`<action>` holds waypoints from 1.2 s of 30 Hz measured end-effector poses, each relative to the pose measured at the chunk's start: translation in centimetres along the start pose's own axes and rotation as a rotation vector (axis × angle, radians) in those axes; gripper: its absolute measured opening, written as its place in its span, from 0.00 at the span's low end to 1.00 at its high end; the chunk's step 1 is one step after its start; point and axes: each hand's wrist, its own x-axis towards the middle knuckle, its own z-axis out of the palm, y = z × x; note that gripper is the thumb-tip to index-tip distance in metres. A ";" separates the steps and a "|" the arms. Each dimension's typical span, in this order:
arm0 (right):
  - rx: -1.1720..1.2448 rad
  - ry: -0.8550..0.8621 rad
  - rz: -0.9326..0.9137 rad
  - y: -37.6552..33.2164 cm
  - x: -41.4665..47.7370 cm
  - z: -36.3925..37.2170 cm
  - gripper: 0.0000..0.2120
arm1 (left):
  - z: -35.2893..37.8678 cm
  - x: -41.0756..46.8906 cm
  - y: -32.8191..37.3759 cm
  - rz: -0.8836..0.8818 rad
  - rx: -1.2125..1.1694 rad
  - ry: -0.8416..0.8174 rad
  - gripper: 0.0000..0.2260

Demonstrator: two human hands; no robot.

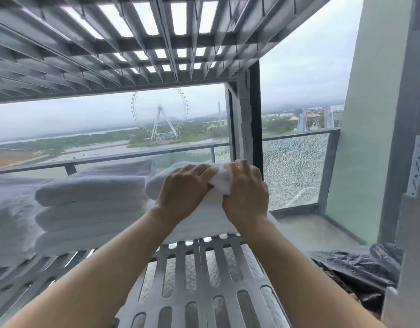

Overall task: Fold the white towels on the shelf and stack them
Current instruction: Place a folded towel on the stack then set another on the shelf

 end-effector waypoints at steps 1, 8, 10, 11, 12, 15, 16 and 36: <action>-0.020 -0.046 0.030 0.0 -0.1 -0.1 0.27 | 0.0 -0.2 0.0 0.006 -0.002 -0.046 0.16; -0.156 -0.162 0.014 -0.5 -1.1 -0.2 0.32 | 0.8 -1.4 -0.8 -0.185 0.107 -0.347 0.24; -0.165 -0.186 -0.015 -1.0 -1.3 0.1 0.33 | 0.4 -1.4 -0.2 -0.162 0.106 -0.283 0.22; -0.149 -0.191 -0.014 -1.2 -1.4 0.2 0.34 | 0.1 -1.4 0.1 -0.145 0.103 -0.238 0.21; -0.123 -0.181 -0.008 -1.3 -1.3 0.1 0.34 | -0.1 -1.5 0.3 -0.130 0.105 -0.178 0.21; -0.052 -0.078 -0.013 -1.4 -1.1 -0.4 0.29 | -1.1 -1.7 0.6 -0.121 0.125 -0.071 0.21; -0.034 -0.044 -0.026 -1.5 -1.1 -0.6 0.27 | -1.6 -1.7 0.7 -0.123 0.131 -0.049 0.21; 0.052 0.105 -0.342 -15.0 -11.0 -3.2 0.25 | -18.3 -15.0 -2.7 -0.214 0.232 -0.121 0.19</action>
